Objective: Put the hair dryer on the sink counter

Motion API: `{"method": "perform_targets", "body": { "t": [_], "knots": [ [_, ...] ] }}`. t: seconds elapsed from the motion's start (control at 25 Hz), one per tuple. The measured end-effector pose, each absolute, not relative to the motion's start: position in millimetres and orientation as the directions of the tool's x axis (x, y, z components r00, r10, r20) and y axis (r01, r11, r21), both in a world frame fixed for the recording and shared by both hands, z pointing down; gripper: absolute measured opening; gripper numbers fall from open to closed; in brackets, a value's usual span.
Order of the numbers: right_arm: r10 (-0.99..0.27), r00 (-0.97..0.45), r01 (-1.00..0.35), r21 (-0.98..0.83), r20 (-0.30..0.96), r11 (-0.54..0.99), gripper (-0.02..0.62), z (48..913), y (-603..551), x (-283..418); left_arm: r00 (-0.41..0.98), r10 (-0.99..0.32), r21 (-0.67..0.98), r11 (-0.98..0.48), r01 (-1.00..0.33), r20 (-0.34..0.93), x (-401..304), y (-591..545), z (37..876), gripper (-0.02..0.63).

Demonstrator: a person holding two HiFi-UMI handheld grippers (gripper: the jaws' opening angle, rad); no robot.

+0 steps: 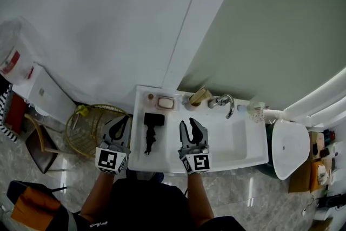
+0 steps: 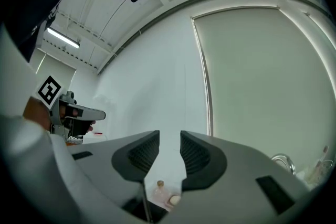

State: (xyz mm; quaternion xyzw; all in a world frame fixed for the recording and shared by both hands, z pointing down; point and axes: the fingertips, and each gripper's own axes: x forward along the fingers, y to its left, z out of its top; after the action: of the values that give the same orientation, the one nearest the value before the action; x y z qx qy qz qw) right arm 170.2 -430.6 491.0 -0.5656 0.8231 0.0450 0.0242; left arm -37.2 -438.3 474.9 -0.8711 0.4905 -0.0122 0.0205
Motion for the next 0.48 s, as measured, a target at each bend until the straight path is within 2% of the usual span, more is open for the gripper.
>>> {"method": "perform_targets", "body": {
  "t": [0.24,0.28,0.32,0.36,0.48],
  "knots": [
    [-0.935,-0.342,-0.940,0.049,-0.097,0.339,0.141,489.5,-427.1,170.9,0.519,-0.855,-0.001,-0.519,-0.855,0.006,-37.4,-438.3,476.8,0.026],
    [-0.935,-0.340,-0.940,0.041,-0.098,0.338,0.128,490.4,-426.9,170.9,0.518,-0.855,0.012,-0.518,-0.855,0.009,-37.7,-438.4,477.4,0.026],
    [-0.936,-0.340,-0.941,0.033,-0.093,0.338,0.065,491.8,-427.1,170.7,0.518,-0.855,0.015,-0.518,-0.855,0.012,-37.7,-438.5,477.8,0.026],
    [-0.936,-0.343,-0.939,0.030,-0.082,0.342,0.043,493.3,-427.5,170.0,0.517,-0.856,0.013,-0.517,-0.856,0.014,-37.6,-438.7,478.0,0.026],
    [-0.931,-0.359,-0.933,0.035,-0.064,0.357,0.029,495.5,-428.9,167.7,0.514,-0.857,0.009,-0.514,-0.857,0.015,-37.5,-440.1,478.9,0.026]
  ]
}}
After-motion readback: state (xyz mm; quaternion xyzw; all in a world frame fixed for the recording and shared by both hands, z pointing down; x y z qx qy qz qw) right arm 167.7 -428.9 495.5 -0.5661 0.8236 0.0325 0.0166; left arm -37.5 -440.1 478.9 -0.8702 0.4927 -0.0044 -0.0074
